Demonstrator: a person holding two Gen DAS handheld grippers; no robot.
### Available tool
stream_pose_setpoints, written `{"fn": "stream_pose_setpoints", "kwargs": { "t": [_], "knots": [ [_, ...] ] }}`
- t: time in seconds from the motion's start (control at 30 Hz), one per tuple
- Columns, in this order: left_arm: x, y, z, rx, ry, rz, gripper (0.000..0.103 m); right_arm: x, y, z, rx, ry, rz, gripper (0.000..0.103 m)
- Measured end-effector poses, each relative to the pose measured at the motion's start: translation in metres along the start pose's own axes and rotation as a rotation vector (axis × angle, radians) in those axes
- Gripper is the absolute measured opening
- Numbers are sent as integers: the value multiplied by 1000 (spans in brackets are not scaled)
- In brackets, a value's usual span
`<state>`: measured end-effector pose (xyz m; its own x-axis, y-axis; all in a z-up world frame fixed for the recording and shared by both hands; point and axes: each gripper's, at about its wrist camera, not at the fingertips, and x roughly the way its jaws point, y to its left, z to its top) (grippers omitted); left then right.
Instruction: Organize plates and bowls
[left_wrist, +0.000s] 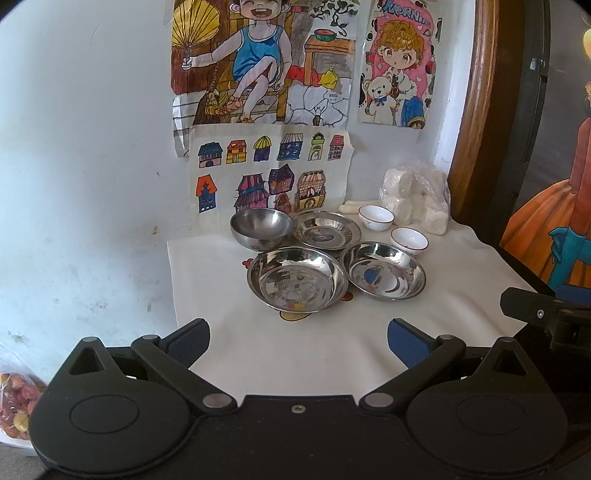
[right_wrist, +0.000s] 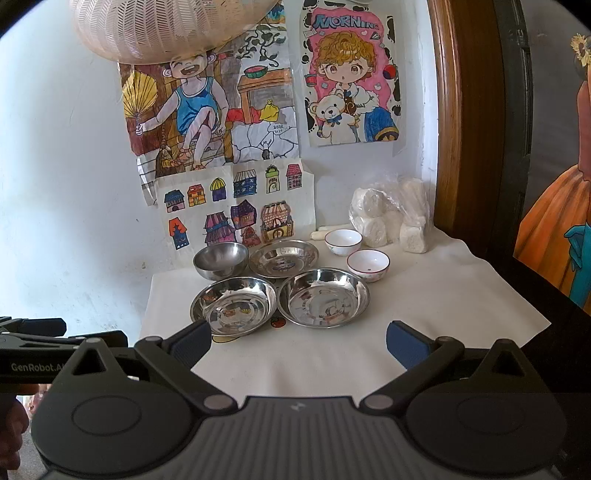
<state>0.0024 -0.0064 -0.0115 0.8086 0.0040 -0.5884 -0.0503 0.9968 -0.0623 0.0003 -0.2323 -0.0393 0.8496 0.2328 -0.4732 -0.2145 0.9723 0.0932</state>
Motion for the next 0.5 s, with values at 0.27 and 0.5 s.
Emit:
{"fn": "stream_pose_setpoints", "kwargs": {
  "t": [0.27, 0.5],
  "knots": [
    [0, 0, 0, 1, 1, 0, 102, 1, -1, 1, 1, 2, 1, 103],
    [2, 0, -2, 1, 4, 1, 102, 1, -1, 0, 3, 2, 2, 103]
  ]
}}
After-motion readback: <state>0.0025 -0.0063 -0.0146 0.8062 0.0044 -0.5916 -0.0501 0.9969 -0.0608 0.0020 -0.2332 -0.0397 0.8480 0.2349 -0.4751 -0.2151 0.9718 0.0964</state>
